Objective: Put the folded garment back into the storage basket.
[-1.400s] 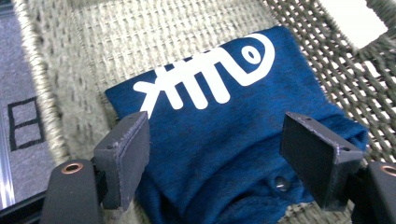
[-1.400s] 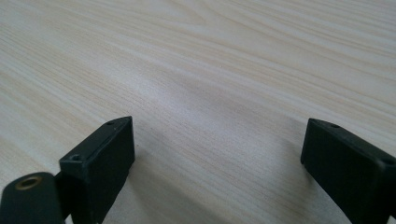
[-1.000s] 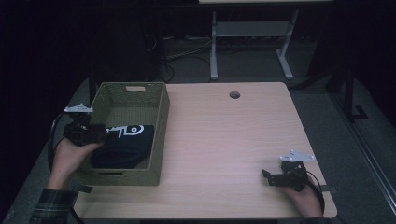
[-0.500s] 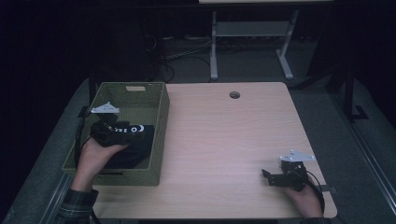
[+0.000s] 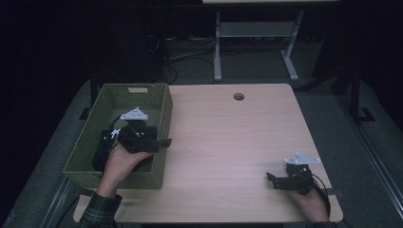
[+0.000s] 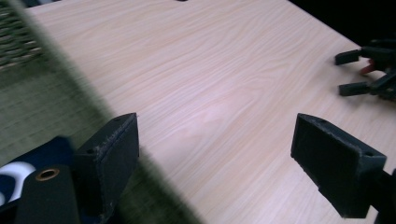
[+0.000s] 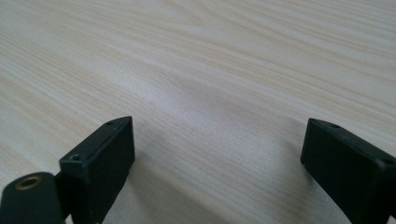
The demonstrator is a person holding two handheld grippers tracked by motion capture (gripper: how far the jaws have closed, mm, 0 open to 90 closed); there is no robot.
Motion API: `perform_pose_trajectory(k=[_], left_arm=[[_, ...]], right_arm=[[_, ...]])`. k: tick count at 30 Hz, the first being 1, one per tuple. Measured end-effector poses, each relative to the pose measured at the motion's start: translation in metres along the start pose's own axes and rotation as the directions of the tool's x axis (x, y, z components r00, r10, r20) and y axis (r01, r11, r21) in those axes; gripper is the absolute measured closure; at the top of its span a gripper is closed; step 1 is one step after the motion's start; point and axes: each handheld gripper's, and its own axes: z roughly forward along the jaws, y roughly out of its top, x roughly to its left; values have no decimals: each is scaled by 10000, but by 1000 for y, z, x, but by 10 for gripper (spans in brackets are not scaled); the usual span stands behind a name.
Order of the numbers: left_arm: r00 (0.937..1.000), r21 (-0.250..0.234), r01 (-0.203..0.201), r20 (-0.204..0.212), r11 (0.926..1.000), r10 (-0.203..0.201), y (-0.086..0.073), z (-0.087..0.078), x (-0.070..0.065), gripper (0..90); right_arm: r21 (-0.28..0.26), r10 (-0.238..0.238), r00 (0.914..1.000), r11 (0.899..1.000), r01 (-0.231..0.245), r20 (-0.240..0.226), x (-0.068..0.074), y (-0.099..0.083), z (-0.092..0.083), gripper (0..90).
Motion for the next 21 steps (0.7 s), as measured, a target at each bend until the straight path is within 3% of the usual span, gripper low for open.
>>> perform_pose_trajectory(k=[12,18,21], left_arm=[[9957,-129,-632,668,9979,639,7,36,-41,151],[9902,290,-1105,892,9935,1075,2,62,-64,150],[9881,364,-1351,795,9902,1319,-1,72,-71,148]], right_arm=[[10,32,10000,10000,-32,0,0,0,0,96],[6,5,10000,10000,-5,-4,0,0,0,95],[4,9,10000,10000,-9,-11,0,0,0,96]])
